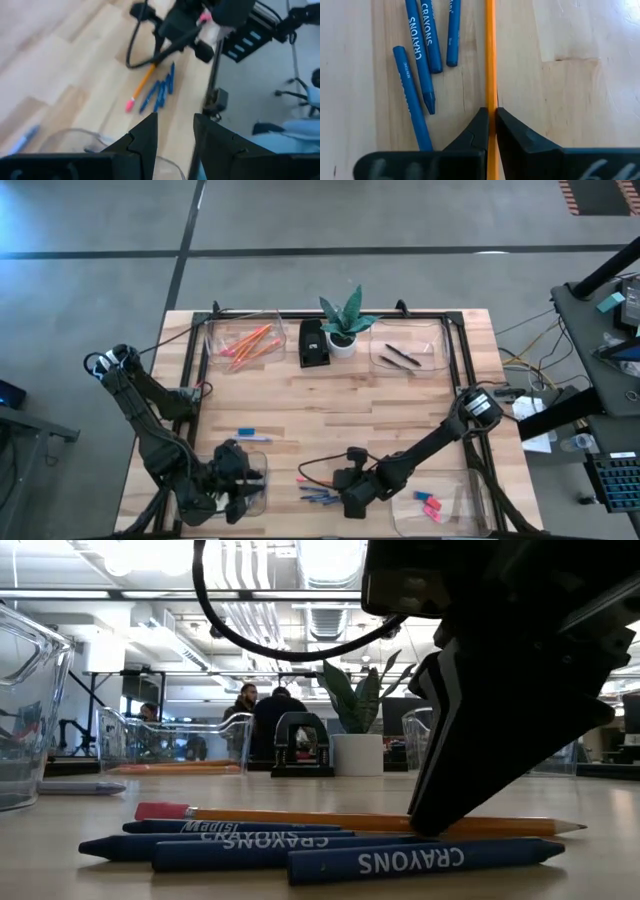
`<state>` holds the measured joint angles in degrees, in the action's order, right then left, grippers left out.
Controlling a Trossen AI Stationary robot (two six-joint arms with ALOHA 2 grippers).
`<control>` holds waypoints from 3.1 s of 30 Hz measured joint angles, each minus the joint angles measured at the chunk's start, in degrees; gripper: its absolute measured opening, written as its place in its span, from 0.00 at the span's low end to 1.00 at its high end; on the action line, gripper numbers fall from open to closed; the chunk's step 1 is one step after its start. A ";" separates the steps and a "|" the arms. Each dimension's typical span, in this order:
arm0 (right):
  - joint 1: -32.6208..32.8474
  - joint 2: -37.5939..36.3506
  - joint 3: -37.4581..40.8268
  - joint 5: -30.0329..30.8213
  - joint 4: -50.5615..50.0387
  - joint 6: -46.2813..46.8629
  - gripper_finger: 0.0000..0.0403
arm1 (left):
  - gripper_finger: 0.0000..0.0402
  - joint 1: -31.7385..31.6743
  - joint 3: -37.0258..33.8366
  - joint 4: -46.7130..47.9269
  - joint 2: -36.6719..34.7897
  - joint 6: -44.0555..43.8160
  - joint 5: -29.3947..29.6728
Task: Sort crayons/erasers/pens/pencils in bins
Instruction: Put the orange pencil into the top left transparent bin
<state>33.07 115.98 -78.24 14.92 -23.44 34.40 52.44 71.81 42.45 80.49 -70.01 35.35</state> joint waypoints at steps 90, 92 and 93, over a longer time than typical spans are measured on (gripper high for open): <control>-2.35 -30.72 4.39 19.12 8.54 -24.54 0.03 | 0.10 -16.05 -26.35 -99.67 2.59 81.93 4.05; -2.25 -29.97 4.43 18.99 5.28 -20.97 0.03 | 0.12 -15.99 -26.57 -97.29 2.15 81.77 6.44; -2.22 -29.61 4.44 18.98 4.05 -19.46 0.03 | 0.13 -15.95 -26.62 -95.28 1.84 80.59 8.24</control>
<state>30.84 86.37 -73.80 33.90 -19.39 14.94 36.49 45.19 -52.82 82.32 10.59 43.59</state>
